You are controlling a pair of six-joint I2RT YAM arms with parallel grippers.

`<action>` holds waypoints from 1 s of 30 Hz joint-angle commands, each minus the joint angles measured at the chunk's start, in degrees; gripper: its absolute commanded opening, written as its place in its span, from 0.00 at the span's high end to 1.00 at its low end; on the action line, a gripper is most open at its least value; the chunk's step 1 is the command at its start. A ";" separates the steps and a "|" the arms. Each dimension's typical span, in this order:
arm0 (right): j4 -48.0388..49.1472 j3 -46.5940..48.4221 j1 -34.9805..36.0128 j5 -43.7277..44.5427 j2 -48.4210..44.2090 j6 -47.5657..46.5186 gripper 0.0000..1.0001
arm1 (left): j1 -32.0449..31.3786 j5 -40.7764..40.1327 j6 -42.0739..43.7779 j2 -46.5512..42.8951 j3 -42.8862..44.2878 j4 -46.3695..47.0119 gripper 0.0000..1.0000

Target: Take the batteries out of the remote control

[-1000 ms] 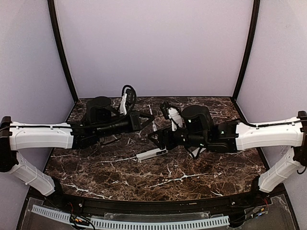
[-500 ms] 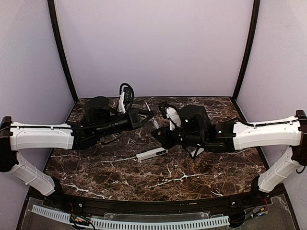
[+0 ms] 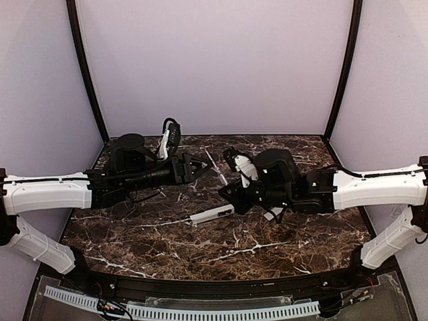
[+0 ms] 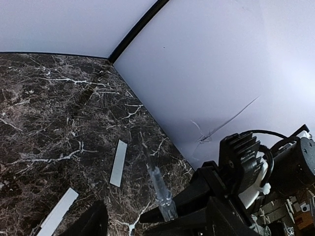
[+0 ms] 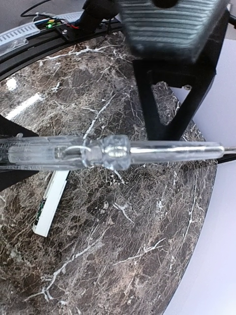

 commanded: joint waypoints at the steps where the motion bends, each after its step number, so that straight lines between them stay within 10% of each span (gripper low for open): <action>1: -5.30 -1.66 0.15 -0.74 -4.74 -8.48 1.00 | 2.65 5.08 1.39 -6.20 -0.17 -11.76 0.31; 14: -10.50 -1.34 0.95 -4.72 -7.69 -18.82 1.00 | 8.39 23.62 1.11 -11.00 10.91 -36.85 0.39; 30: -14.19 1.61 4.78 2.59 -5.49 -22.98 1.00 | 8.44 32.39 -2.74 -3.32 15.38 -40.05 0.58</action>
